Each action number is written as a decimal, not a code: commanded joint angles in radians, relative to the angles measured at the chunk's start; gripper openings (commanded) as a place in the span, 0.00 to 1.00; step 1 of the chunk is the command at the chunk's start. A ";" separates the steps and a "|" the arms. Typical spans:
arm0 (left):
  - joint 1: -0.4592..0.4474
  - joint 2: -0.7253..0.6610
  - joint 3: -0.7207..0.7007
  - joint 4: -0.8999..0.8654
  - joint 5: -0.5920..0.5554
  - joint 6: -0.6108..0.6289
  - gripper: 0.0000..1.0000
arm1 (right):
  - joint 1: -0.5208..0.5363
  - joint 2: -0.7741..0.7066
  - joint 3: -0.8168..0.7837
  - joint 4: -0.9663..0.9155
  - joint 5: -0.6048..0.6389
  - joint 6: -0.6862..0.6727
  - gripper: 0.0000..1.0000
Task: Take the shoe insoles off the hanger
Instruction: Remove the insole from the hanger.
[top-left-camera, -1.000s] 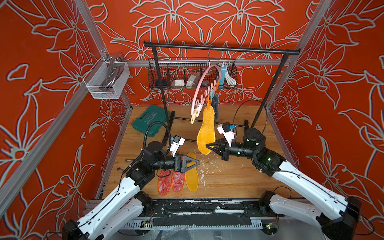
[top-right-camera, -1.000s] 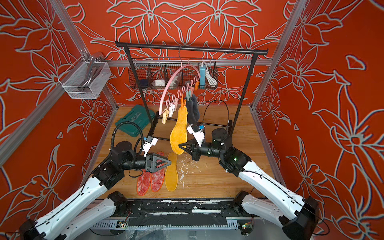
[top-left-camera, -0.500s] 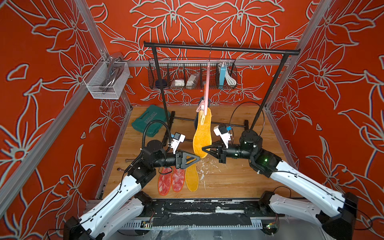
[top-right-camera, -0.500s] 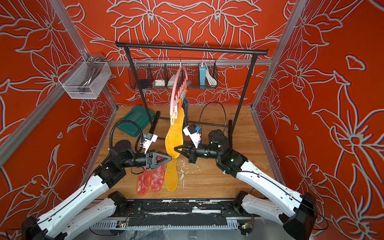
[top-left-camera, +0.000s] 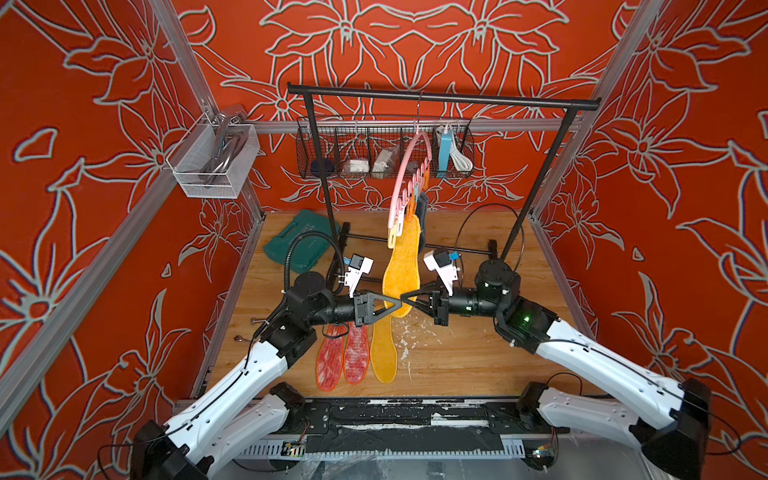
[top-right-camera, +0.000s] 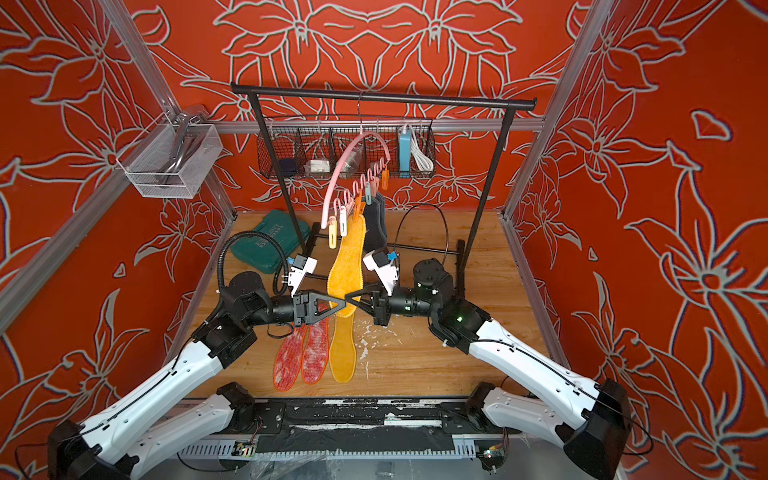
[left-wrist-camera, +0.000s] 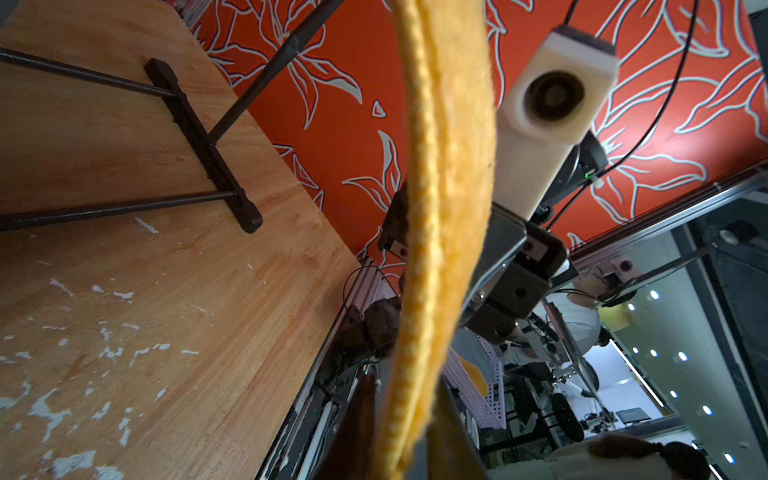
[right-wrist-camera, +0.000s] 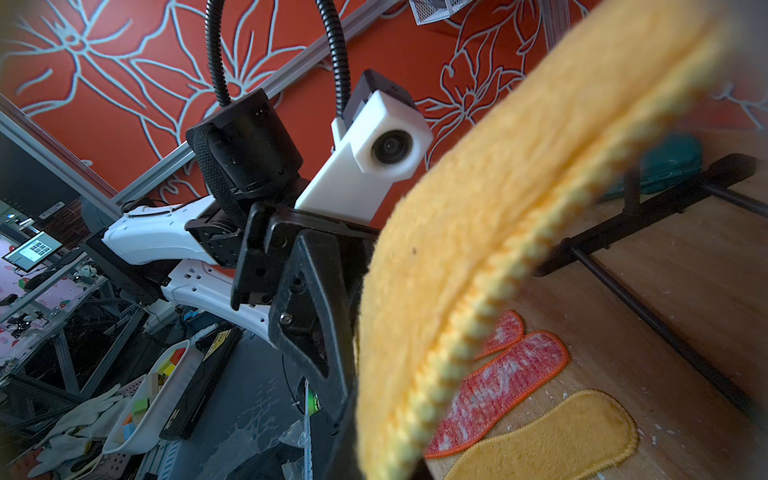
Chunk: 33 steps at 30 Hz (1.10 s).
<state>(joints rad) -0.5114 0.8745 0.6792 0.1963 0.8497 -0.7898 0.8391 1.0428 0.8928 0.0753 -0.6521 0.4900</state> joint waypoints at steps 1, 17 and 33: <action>0.003 -0.002 0.020 0.048 0.021 -0.011 0.00 | 0.011 -0.005 -0.006 0.024 -0.005 0.012 0.00; 0.002 0.003 0.003 0.020 0.056 0.002 0.00 | -0.001 -0.022 0.063 -0.032 0.265 0.203 0.56; 0.004 -0.042 0.014 -0.084 0.097 0.057 0.00 | -0.120 0.165 0.233 0.063 0.271 0.312 0.41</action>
<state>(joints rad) -0.5102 0.8562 0.6792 0.1425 0.9001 -0.7624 0.7380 1.1969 1.0843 0.0818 -0.3981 0.7521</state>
